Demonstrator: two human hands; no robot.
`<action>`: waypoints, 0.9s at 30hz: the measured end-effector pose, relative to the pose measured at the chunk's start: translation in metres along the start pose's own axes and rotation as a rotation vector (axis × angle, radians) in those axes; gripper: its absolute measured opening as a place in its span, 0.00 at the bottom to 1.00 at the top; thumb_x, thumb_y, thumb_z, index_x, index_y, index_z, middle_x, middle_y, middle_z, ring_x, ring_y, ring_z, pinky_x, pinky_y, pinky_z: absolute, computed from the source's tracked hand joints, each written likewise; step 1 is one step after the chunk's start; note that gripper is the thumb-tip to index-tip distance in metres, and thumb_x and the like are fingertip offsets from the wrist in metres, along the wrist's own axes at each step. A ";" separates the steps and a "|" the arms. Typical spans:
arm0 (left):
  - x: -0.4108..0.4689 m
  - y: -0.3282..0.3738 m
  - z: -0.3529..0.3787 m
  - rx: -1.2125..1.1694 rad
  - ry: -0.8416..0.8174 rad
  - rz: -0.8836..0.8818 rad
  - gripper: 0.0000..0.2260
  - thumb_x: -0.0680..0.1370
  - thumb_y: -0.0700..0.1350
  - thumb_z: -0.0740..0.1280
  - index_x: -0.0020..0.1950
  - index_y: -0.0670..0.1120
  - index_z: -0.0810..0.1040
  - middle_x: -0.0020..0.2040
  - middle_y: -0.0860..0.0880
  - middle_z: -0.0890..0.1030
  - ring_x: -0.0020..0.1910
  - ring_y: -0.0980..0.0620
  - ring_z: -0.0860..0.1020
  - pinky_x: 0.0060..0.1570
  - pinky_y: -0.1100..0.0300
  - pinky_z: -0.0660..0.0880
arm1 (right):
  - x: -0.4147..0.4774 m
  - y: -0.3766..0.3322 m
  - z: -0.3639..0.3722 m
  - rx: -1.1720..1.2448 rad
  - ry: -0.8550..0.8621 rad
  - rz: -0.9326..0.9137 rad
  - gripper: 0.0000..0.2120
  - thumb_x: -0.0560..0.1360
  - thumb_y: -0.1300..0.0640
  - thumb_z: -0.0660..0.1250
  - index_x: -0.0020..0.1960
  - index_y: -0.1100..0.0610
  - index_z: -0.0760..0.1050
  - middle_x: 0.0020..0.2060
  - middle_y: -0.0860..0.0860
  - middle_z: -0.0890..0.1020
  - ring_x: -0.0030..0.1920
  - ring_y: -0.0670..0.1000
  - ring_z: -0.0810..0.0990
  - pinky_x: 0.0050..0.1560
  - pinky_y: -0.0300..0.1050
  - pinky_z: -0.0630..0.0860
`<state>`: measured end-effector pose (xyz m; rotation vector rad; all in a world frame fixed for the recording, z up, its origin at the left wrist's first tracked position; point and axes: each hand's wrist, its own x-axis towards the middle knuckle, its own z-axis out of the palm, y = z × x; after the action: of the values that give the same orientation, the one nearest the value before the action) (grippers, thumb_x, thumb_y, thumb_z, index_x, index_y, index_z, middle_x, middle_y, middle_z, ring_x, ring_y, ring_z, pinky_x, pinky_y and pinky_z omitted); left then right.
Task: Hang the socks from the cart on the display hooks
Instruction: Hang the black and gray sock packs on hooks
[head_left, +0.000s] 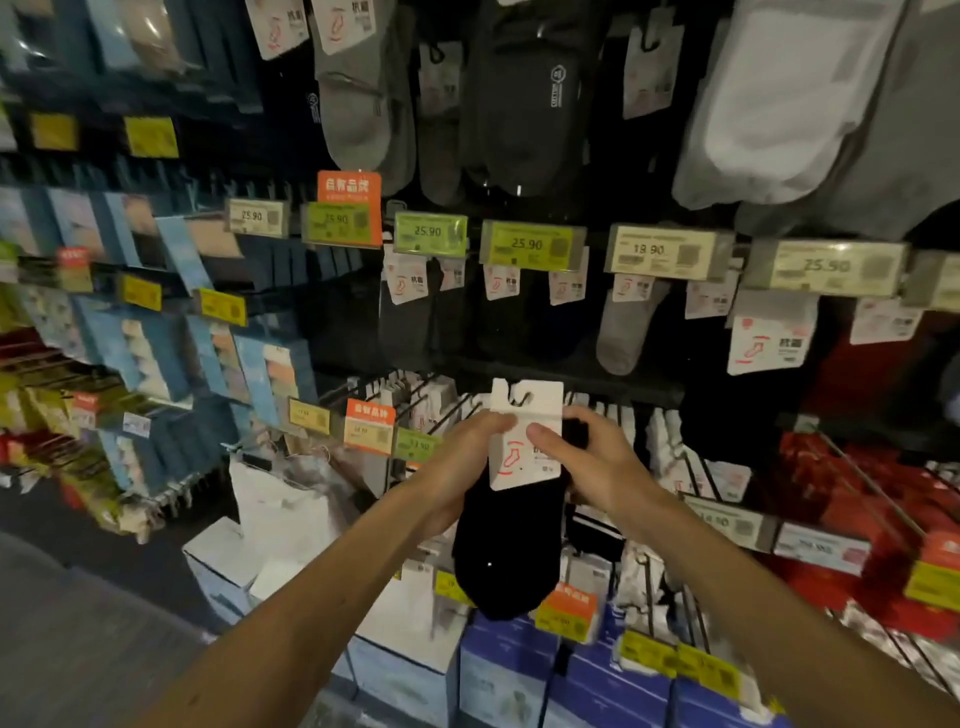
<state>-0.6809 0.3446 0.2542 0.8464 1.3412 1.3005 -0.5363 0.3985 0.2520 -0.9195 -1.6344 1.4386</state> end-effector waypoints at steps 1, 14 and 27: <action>0.007 0.006 -0.001 0.011 -0.024 0.006 0.17 0.84 0.52 0.58 0.66 0.43 0.78 0.55 0.42 0.85 0.54 0.45 0.83 0.51 0.55 0.77 | 0.010 -0.002 -0.001 0.007 0.010 -0.017 0.03 0.77 0.61 0.70 0.47 0.55 0.77 0.41 0.48 0.84 0.43 0.48 0.85 0.43 0.40 0.80; 0.061 0.072 -0.013 0.266 -0.061 0.511 0.20 0.83 0.41 0.62 0.74 0.54 0.65 0.45 0.48 0.81 0.44 0.55 0.83 0.45 0.60 0.81 | 0.072 -0.036 -0.011 -0.091 0.093 -0.157 0.09 0.78 0.55 0.70 0.56 0.57 0.77 0.47 0.51 0.86 0.47 0.48 0.86 0.43 0.41 0.81; 0.075 0.051 0.000 0.343 -0.220 0.417 0.11 0.79 0.41 0.69 0.60 0.51 0.75 0.51 0.43 0.82 0.45 0.50 0.83 0.43 0.59 0.79 | 0.030 -0.012 -0.006 0.052 0.287 0.024 0.11 0.78 0.48 0.70 0.56 0.53 0.75 0.47 0.51 0.85 0.43 0.49 0.85 0.40 0.46 0.80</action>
<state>-0.7049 0.4246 0.2891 1.5260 1.2684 1.2555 -0.5455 0.4268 0.2664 -1.0652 -1.3725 1.2919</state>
